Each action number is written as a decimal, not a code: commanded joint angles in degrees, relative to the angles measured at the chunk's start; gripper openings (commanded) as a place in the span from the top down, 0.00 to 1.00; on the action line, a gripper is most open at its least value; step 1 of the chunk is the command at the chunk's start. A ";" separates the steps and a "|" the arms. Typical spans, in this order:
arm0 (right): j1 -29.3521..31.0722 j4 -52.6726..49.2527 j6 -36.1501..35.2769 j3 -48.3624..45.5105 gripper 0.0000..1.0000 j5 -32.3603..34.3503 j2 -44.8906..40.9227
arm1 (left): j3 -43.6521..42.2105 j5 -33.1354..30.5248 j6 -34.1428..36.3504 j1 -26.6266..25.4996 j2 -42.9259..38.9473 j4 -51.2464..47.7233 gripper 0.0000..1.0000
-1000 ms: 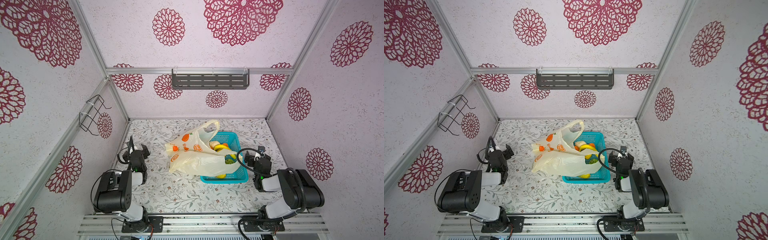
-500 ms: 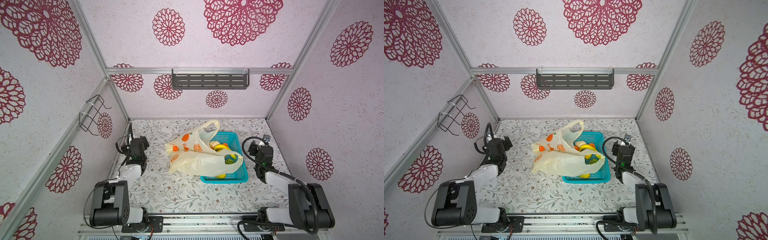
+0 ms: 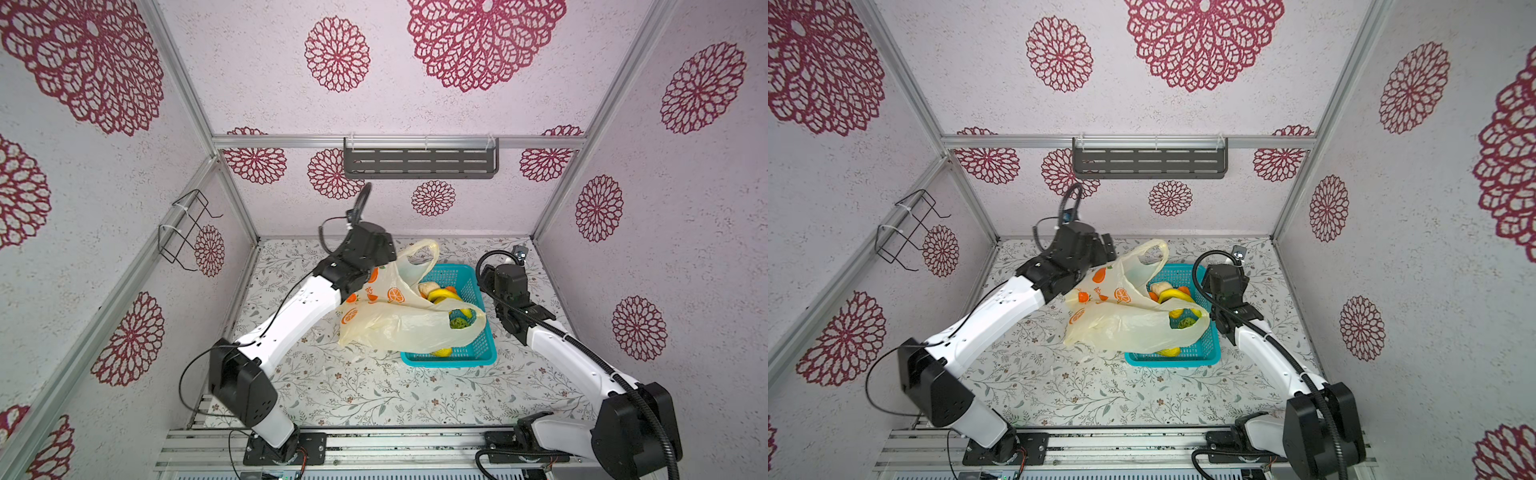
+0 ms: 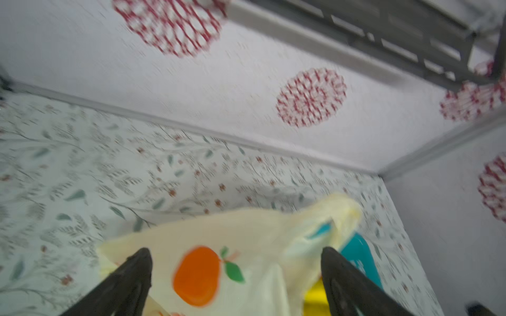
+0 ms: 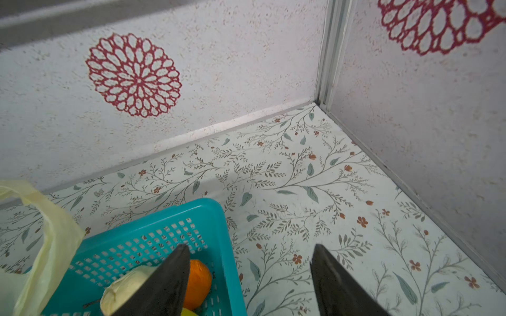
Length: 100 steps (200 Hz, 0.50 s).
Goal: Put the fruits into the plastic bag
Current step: 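Lift the bag handle with the left gripper while the right reaches over the basket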
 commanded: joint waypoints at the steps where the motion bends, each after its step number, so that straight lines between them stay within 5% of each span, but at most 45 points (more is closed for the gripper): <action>1: 0.20 -7.77 2.03 2.85 0.28 -3.97 0.12 | 8.31 4.20 -5.67 -3.30 7.27 -18.88 0.03; 38: 0.33 -8.75 0.00 4.04 0.28 -6.00 0.01 | 17.98 0.37 -6.76 -5.88 17.94 -30.38 0.04; 63: 0.31 -8.09 1.14 3.61 0.28 -8.71 -0.13 | 19.74 3.57 -7.62 -5.79 21.13 -31.06 0.27; 100: 0.57 -8.28 2.11 3.83 0.28 -10.72 -0.43 | 18.18 4.17 -7.77 -5.75 20.05 -30.15 0.78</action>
